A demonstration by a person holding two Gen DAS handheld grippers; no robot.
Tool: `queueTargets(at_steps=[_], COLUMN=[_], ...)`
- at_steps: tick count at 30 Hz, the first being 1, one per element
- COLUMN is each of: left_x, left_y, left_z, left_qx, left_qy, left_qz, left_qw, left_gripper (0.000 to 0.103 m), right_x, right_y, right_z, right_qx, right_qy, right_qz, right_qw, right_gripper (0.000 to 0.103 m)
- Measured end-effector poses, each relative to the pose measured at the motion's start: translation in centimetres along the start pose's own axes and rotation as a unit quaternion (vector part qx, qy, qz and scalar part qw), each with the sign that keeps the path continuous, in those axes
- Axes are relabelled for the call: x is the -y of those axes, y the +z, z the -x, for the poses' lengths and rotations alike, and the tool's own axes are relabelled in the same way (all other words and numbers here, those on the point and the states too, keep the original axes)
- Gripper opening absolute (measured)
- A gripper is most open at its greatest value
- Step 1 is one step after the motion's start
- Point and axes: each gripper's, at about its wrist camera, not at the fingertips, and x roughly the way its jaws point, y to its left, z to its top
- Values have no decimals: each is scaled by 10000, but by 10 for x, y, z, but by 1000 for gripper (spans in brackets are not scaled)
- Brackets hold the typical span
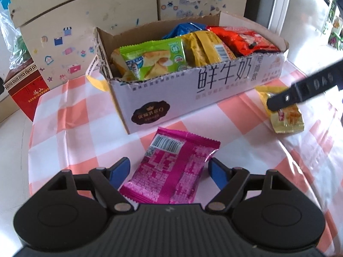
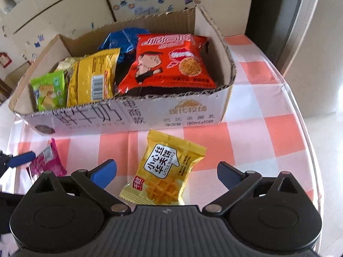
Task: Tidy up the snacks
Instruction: 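Withdraw both tools toward the pink bag and yellow waffle bag on the table, then grasp the pink bag with the left tool while the right tool grasps the yellow waffle bag, then lift both held bags and carry them over the cardboard box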
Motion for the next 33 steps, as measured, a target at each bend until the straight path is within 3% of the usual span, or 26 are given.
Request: queueTargets(at_steps=[5,8,15,20,33], left_x=[-2,0,11,16,33], left_y=[1,2,4,4,2], left_z=[-3,-2,4,6,32], left_qx=[18,3,-62,-154,-131], left_qy=[-34,-54,-18,140,453], left_qz=[127,153,149,248,325], left_qw=[9999,9999,9999,9995,9984], left_gripper=[79,73,50,50,50], right_x=[-5,-6,-10,-12,-29], right_y=[-3,-2,-10,-13,-23], right_z=[-6,-14,-12,-7,18], right_qx=[-76,-122,49,88,283], right_qy=[-52,-59,-96,36,532], right_qz=[184,297,928,1261,2113], right_qw=[9998,9995,9956,9920,9756], right_gripper=[100,96,75,59,57])
